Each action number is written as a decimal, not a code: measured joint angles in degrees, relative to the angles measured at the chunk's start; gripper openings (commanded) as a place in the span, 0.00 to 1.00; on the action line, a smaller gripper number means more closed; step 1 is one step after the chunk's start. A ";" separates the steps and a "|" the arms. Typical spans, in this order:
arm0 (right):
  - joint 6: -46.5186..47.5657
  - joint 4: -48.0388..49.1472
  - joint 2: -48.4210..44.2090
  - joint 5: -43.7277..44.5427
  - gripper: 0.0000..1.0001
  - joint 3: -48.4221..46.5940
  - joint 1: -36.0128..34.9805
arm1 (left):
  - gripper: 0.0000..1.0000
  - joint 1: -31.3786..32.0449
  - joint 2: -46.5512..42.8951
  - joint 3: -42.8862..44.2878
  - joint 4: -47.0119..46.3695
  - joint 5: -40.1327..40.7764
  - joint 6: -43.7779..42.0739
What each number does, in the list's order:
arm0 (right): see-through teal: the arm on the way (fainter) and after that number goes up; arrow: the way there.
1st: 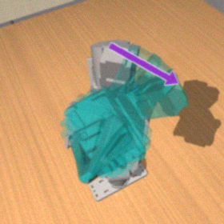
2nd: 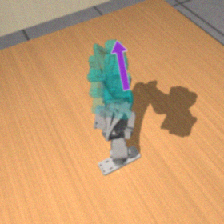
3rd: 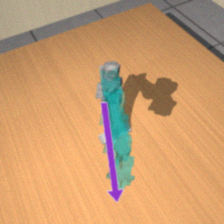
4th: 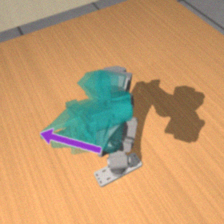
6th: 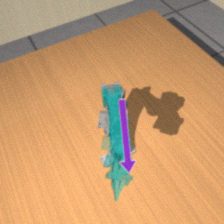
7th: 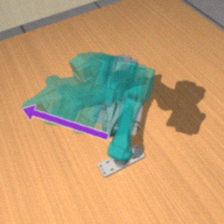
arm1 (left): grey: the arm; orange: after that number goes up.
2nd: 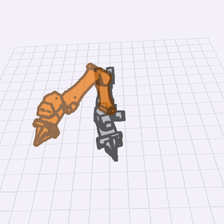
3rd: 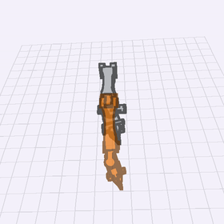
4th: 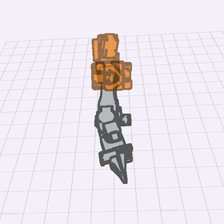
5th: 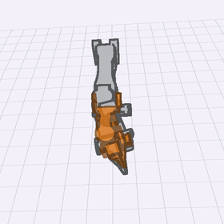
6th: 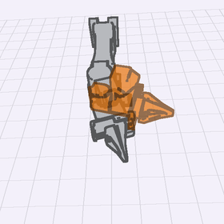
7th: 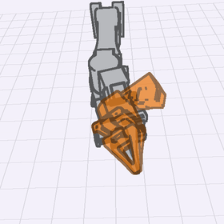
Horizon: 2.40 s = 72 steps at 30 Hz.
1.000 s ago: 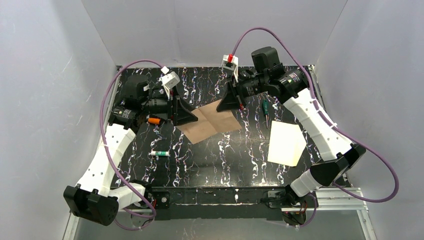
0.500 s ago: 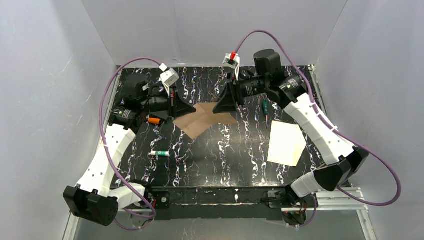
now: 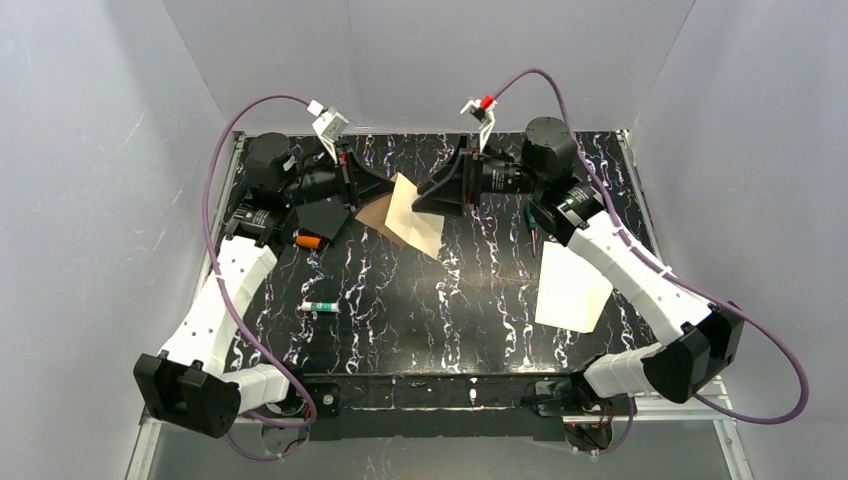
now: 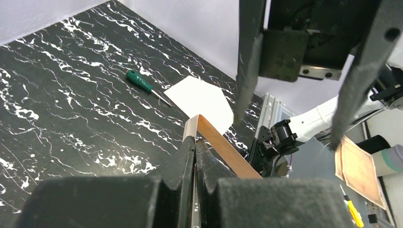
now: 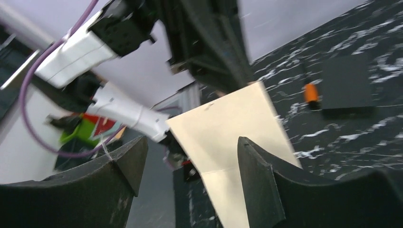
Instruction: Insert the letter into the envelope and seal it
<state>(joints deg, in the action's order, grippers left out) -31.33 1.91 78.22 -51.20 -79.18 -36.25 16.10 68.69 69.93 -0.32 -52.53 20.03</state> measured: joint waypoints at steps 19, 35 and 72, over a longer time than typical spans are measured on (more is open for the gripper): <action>17.68 -16.20 1.09 1.36 0.44 -7.72 0.11 | 0.00 0.15 -1.51 3.19 -1.44 -15.61 -2.21; 13.05 -12.04 4.83 -7.89 0.03 -7.72 -1.75 | 0.00 0.15 -0.61 5.25 -1.97 -21.64 -0.72; -11.89 21.94 2.25 30.73 0.01 -5.44 -1.70 | 0.95 -0.81 -1.31 16.33 22.16 19.52 -0.17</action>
<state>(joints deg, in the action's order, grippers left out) -43.22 23.86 80.47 -20.47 -84.62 -37.95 15.29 67.37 86.26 21.85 -33.01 19.86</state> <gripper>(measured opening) 0.029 0.983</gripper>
